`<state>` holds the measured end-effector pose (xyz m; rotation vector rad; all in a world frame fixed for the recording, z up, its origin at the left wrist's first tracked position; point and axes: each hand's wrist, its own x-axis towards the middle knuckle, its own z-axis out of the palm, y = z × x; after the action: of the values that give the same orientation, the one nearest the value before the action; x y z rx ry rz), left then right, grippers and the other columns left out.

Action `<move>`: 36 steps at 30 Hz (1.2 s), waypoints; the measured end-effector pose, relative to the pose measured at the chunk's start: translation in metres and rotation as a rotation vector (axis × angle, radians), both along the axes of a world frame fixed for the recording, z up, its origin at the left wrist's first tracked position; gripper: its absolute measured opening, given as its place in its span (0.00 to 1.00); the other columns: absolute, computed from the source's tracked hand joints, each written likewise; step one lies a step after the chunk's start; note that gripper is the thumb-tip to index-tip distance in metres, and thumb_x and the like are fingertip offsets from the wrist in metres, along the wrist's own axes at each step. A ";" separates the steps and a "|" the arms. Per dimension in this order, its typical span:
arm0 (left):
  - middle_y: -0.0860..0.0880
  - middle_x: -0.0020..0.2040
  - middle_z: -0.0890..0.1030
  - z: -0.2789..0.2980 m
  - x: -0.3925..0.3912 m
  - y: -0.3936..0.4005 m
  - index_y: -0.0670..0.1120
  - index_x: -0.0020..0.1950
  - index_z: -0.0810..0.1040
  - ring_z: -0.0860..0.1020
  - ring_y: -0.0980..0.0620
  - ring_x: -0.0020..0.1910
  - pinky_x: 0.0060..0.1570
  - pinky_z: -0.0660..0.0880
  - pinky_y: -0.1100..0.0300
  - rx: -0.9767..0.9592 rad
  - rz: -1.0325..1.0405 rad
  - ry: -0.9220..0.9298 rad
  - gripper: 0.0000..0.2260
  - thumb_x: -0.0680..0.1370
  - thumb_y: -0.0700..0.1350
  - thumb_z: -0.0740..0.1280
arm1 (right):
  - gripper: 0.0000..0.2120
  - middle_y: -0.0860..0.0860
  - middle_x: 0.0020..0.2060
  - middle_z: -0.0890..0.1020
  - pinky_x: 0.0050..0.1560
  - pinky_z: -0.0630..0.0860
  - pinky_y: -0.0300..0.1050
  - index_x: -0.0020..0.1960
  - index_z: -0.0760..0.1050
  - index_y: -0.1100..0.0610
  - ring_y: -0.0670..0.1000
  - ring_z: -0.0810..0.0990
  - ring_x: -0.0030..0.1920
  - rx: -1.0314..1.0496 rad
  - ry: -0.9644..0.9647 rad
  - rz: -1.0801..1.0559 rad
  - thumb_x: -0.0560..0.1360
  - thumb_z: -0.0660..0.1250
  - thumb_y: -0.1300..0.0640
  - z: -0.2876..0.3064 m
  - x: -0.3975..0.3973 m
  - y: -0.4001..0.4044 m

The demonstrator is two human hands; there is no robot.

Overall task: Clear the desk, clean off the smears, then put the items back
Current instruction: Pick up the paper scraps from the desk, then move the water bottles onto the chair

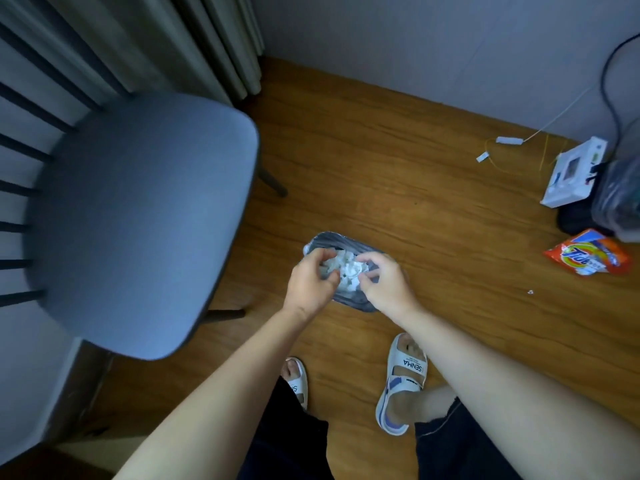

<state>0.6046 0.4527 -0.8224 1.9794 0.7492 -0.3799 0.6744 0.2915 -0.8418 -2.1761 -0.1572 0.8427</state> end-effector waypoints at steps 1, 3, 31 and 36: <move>0.51 0.64 0.83 0.020 -0.002 0.003 0.46 0.68 0.80 0.79 0.53 0.65 0.63 0.73 0.62 0.004 0.005 -0.012 0.15 0.80 0.42 0.72 | 0.15 0.38 0.55 0.77 0.52 0.81 0.48 0.59 0.79 0.48 0.50 0.83 0.53 0.010 -0.017 0.008 0.78 0.69 0.64 0.020 0.000 0.004; 0.51 0.62 0.83 0.063 -0.008 0.011 0.46 0.66 0.80 0.80 0.53 0.62 0.60 0.73 0.63 0.028 0.017 -0.045 0.14 0.80 0.42 0.72 | 0.14 0.40 0.55 0.77 0.52 0.80 0.48 0.58 0.80 0.49 0.50 0.83 0.51 0.030 -0.067 0.040 0.77 0.70 0.64 0.065 -0.002 0.012; 0.52 0.66 0.80 0.519 -0.306 0.109 0.52 0.72 0.74 0.77 0.49 0.66 0.66 0.75 0.49 0.626 0.525 0.007 0.17 0.84 0.52 0.65 | 0.19 0.47 0.66 0.76 0.62 0.74 0.42 0.73 0.70 0.49 0.50 0.74 0.67 0.103 -0.594 1.155 0.83 0.63 0.48 0.530 -0.172 0.217; 0.53 0.67 0.80 0.549 -0.395 0.077 0.52 0.73 0.73 0.78 0.50 0.65 0.66 0.77 0.50 0.687 0.778 0.090 0.17 0.84 0.53 0.65 | 0.19 0.47 0.64 0.77 0.61 0.74 0.43 0.72 0.71 0.49 0.49 0.75 0.65 0.207 -0.615 1.392 0.82 0.64 0.48 0.555 -0.246 0.234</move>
<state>0.2100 0.5301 -0.2730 2.0719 1.7927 0.3030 0.4284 0.5258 -0.2869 -1.8334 -2.0960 0.6966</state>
